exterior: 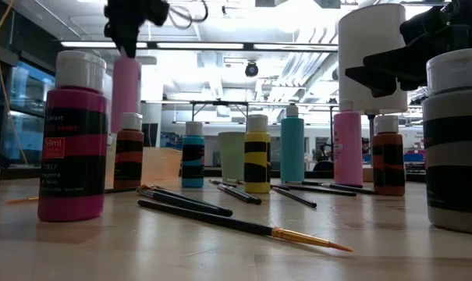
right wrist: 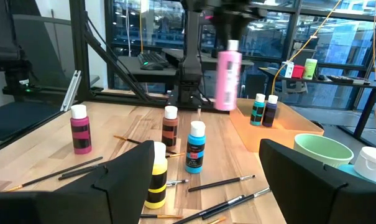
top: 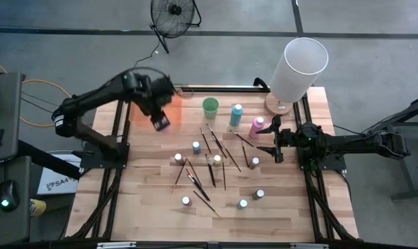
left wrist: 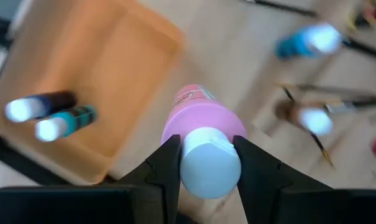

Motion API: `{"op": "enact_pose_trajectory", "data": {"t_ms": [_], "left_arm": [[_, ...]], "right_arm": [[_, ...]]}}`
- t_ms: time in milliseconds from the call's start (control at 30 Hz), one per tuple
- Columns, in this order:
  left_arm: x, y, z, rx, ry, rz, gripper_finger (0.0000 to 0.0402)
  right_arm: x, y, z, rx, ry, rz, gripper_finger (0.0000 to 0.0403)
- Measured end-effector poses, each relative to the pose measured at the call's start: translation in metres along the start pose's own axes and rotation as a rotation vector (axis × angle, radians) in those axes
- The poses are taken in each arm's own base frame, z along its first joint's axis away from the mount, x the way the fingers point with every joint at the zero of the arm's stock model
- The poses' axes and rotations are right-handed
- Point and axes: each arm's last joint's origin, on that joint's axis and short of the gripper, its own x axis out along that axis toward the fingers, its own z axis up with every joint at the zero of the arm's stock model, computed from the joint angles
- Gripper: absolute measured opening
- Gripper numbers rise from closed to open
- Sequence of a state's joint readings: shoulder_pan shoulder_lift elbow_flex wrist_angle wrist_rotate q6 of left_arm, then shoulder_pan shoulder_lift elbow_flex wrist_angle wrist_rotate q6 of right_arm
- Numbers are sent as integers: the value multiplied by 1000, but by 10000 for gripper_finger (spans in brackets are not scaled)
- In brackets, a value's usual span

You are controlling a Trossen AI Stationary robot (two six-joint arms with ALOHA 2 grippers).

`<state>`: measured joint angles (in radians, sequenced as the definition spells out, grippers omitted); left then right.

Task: Pick & Place Paint Supplies
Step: Put the pink paint bottle into the orange bin

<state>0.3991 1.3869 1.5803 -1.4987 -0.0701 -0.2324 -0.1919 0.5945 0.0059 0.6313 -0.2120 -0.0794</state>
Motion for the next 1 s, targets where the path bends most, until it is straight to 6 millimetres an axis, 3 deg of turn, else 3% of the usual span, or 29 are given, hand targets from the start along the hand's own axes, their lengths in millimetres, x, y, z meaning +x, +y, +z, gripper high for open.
{"op": "enact_pose_trajectory", "data": {"t_ms": [267, 467, 633, 800, 1000], "left_arm": [[15, 70, 25, -303, -63, 113, 117], [46, 111, 41, -465, 16, 162, 117], [69, 134, 57, -506, 1, 185, 117], [90, 153, 59, -592, 64, 207, 117], [98, 171, 60, -660, 60, 219, 117]], "right_arm": [[0, 0, 0, 0, 0, 1, 286], [0, 0, 0, 0, 0, 0, 286], [0, 0, 0, 0, 0, 0, 286], [0, 0, 0, 0, 0, 0, 286], [0, 0, 0, 0, 0, 0, 286]]}}
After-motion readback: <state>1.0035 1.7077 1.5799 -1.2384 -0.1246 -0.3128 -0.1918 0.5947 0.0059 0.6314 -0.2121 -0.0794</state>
